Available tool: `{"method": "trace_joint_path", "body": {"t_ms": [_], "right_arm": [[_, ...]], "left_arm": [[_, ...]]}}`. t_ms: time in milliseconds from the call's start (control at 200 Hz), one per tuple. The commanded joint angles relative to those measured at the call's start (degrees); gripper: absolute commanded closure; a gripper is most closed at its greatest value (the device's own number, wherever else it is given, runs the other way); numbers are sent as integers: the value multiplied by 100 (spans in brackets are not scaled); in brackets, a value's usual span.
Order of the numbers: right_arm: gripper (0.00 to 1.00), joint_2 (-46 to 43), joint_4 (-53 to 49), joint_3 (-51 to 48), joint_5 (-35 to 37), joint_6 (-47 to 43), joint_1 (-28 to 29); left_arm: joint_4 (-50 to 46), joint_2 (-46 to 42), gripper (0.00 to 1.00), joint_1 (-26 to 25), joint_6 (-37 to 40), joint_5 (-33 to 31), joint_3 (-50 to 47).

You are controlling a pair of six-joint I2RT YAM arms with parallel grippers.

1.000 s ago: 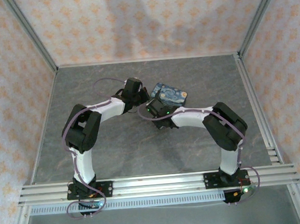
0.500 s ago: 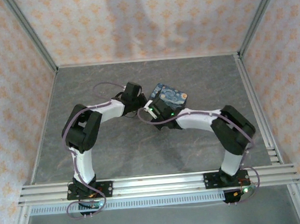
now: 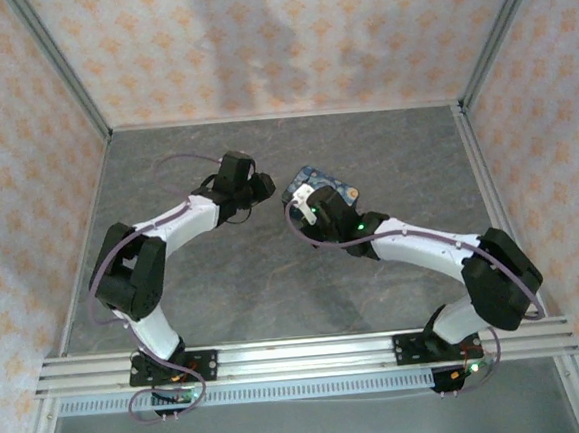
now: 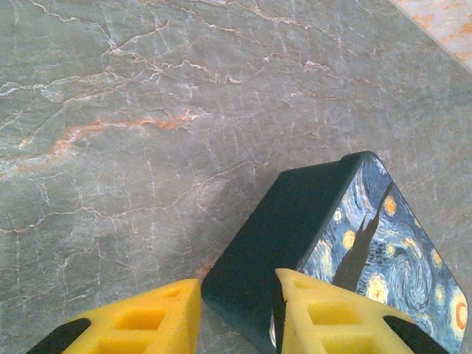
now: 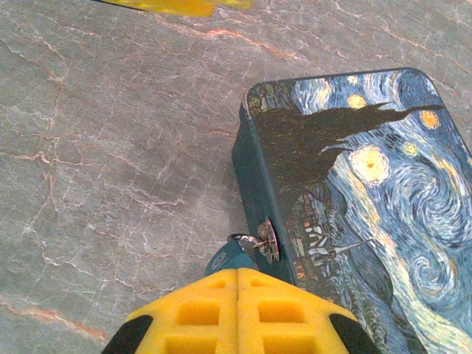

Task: Unlock a padlock with a key

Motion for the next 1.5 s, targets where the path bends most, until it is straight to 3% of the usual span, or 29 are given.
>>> {"method": "trace_joint_path", "body": {"t_ms": [0,495,901,1116,1251,1496], "right_arm": [[100,-21,-46,-82,10,203,52],[100,793,266,-496,224,1109,50],[100,1242,908,-80,471,551,-5],[100,1709,1062,504,331,287,-10],[100,1625,1234,528,392,255,-19],[100,1072,889,392,280,345,23]], "left_arm": [[1,24,68,22,-45,-22,-172],[161,608,66,57,-15,-172,379],[-181,1504,62,281,16,-320,1225],[-291,2080,70,285,-99,42,1614],[-53,2146,76,285,-142,216,1477],[-46,1815,74,285,-168,79,1220]]}}
